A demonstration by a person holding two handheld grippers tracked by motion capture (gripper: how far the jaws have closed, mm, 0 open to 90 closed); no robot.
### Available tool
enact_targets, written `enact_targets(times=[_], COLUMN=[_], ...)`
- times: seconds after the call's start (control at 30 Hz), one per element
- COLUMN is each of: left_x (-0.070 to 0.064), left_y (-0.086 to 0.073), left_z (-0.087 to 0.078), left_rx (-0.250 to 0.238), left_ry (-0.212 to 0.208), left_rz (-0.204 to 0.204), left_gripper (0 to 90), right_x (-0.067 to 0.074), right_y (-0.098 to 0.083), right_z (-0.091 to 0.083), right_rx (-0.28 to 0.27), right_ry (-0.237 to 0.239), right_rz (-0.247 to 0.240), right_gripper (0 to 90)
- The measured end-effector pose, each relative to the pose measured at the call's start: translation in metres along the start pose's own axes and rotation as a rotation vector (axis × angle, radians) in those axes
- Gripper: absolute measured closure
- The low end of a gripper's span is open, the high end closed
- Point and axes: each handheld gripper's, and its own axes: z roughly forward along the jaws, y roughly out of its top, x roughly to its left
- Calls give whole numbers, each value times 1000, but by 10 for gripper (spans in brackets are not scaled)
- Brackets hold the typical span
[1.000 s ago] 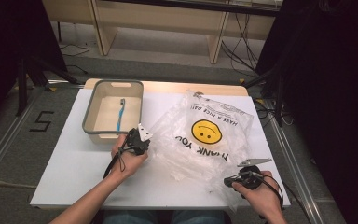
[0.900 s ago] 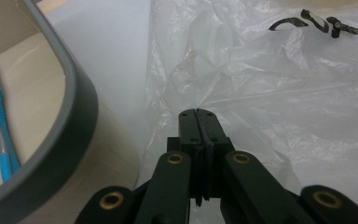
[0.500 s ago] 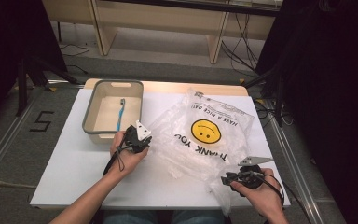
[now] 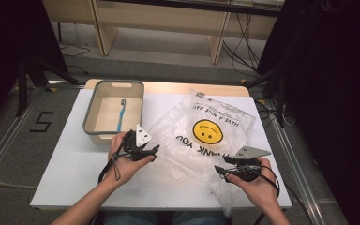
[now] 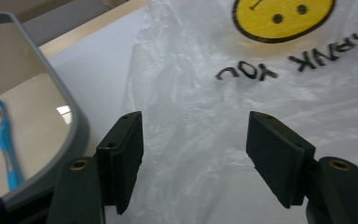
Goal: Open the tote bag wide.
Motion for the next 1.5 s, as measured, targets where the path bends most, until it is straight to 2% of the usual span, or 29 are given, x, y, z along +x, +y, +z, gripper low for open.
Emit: enact_targets(times=[0.03, 0.07, 0.1, 0.13, 0.2, 0.27, 0.33, 0.4, 0.43, 0.57, 0.77, 0.87, 0.9, 1.0, 1.33, 1.5], left_x=[-3, -10, -10, -18, -25, -28, -36, -38, -44, -53, -65, -66, -67, -67, -70, -71], left_y=[0, 0, 0, -1, -2, -3, -5, -6, -7, -9, -10, -10, -10, -10, -13, -13], left_z=[-2, -5, -5, -5, -4, -2, 5, 8, 13, 22, 44, 49, 52, 54, 60, 60], left_rx=[1, 8, 8, 21, 45, 54, 93, 102, 119, 141, 187, 191, 191, 192, 202, 202], left_ry=[-11, -55, -55, -106, -151, -163, -203, -214, -236, -265, -278, -267, -263, -262, -267, -266], left_rz=[9, 19, 19, 41, 58, 68, 76, 72, 84, 101, 89, 96, 85, 86, 81, 79], left_gripper=[367, 378, 386, 399, 446, 488, 531, 573, 589, 642, 777, 832, 848, 882, 893, 895], right_x=[1, 2, 2, 3, 5, 6, 10, 12, 13, 16, 18, 17, 16, 16, 15, 16], right_y=[3, 6, 8, 11, 15, 16, 21, 23, 24, 26, 26, 26, 26, 27, 27, 26], right_z=[3, 6, 9, 13, 21, 25, 36, 42, 46, 59, 76, 80, 81, 85, 90, 91], right_rx=[-1, 3, 6, 10, 24, 35, 62, 72, 75, 95, 145, 165, 169, 165, 180, 178], right_ry=[3, 5, 7, 11, 18, 20, 35, 50, 52, 72, 84, 75, 73, 64, 57, 57], right_rz=[-8, -21, -33, -45, -66, -72, -116, -122, -127, -148, -152, -162, -158, -161, -175, -182], right_gripper=[460, 460, 462, 465, 476, 478, 480, 467, 461, 453, 461, 481, 489, 529, 668, 799])
